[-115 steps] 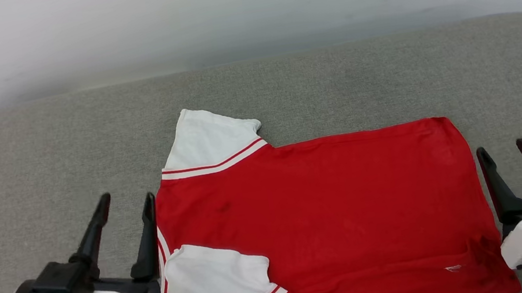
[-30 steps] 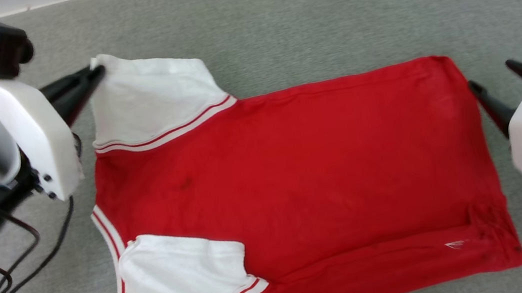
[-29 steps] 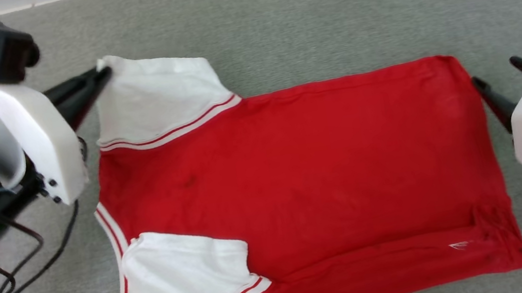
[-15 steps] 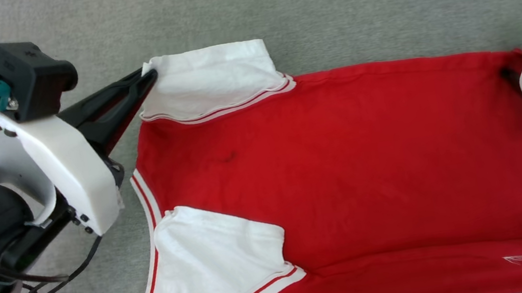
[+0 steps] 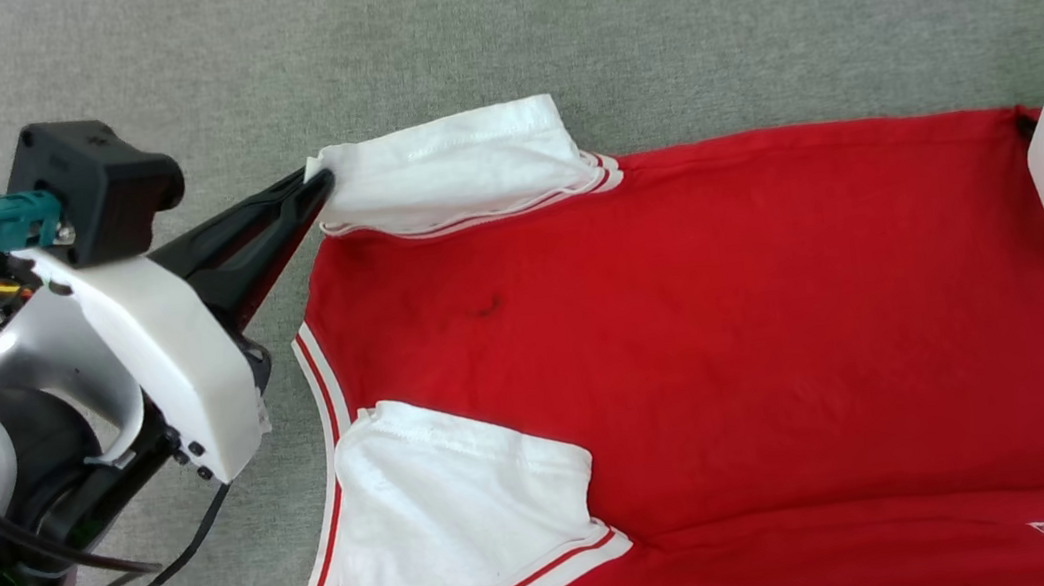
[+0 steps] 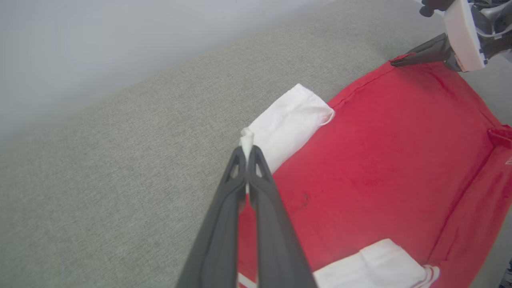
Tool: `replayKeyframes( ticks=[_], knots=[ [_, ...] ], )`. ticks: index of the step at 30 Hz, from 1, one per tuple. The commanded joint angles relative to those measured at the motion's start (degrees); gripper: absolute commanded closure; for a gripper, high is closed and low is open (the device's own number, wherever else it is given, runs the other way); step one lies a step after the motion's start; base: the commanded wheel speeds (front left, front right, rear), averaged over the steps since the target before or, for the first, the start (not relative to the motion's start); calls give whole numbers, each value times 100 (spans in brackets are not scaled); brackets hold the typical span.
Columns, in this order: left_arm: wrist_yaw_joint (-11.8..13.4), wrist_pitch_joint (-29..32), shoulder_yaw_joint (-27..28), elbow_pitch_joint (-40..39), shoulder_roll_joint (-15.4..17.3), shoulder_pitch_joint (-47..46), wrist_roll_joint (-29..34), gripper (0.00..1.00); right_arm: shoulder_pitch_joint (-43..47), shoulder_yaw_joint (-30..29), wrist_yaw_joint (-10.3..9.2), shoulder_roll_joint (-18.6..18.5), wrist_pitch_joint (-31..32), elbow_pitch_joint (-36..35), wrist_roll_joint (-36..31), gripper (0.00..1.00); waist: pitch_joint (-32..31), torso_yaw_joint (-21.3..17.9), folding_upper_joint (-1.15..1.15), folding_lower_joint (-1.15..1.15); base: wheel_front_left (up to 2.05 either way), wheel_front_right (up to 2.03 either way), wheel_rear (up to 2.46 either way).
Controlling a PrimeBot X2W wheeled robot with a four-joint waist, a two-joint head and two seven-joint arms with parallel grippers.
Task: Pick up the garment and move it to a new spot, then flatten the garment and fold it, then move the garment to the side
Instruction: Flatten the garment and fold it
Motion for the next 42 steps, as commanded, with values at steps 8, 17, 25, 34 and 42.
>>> replayKeyframes(
  ticks=[8, 17, 25, 34, 42],
  knots=[
    [167, -249, 148, 164, 85, 426, -87, 100, 166, -293, 5, 269, -495, 110, 309, 100, -542, -164, 0, 0, 0, 0, 0],
    [438, -480, 237, 28, 202, 1282, -266, 100, 1018, -857, 5, 384, -1025, -408, 680, 100, -1178, -224, 0, 0, 0, 0, 0],
    [656, -635, 194, -212, 370, 2252, -420, 100, 2305, -1405, 5, 584, -1283, -1195, 827, 100, -1558, -199, 0, 0, 0, 0, 0],
    [833, -698, -46, -213, 440, 3192, -528, 100, 3558, -1881, 5, 911, -1184, -1829, 945, 100, -1653, -191, 0, 0, 0, 0, 0],
    [828, -568, -320, 107, 443, 3640, -599, 100, 4128, -1971, 5, 872, -1035, -1836, 929, 100, -1660, -216, 0, 0, 0, 0, 0]
  ],
)
